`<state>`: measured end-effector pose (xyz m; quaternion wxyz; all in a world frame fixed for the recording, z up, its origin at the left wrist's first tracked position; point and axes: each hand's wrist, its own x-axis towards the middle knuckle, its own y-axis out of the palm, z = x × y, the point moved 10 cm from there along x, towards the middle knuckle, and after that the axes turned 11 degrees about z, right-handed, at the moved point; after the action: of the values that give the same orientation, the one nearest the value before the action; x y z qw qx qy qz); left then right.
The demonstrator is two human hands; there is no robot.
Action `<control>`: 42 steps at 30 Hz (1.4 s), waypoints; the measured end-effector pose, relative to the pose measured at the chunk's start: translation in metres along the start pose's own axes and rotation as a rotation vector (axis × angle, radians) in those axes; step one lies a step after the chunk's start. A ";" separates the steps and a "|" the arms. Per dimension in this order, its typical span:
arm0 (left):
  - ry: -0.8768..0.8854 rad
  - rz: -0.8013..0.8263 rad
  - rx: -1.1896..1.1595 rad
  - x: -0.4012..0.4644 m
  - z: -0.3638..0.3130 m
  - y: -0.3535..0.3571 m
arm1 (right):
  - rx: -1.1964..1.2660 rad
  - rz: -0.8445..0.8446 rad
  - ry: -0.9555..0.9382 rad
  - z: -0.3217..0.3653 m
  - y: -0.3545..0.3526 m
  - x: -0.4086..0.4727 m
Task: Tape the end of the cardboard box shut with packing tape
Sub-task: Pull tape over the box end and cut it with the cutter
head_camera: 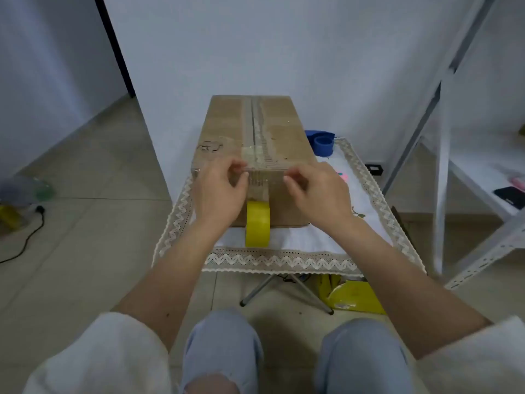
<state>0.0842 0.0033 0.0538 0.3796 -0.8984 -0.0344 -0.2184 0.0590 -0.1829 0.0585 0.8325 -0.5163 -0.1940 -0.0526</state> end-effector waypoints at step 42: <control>-0.172 -0.273 0.012 -0.017 -0.024 0.052 | 0.236 0.048 0.452 -0.133 0.031 -0.030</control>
<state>0.0722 -0.0481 0.0266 0.3472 -0.8984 -0.1899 -0.1903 0.0766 -0.2894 -0.0310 0.9101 -0.3953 0.0046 -0.1240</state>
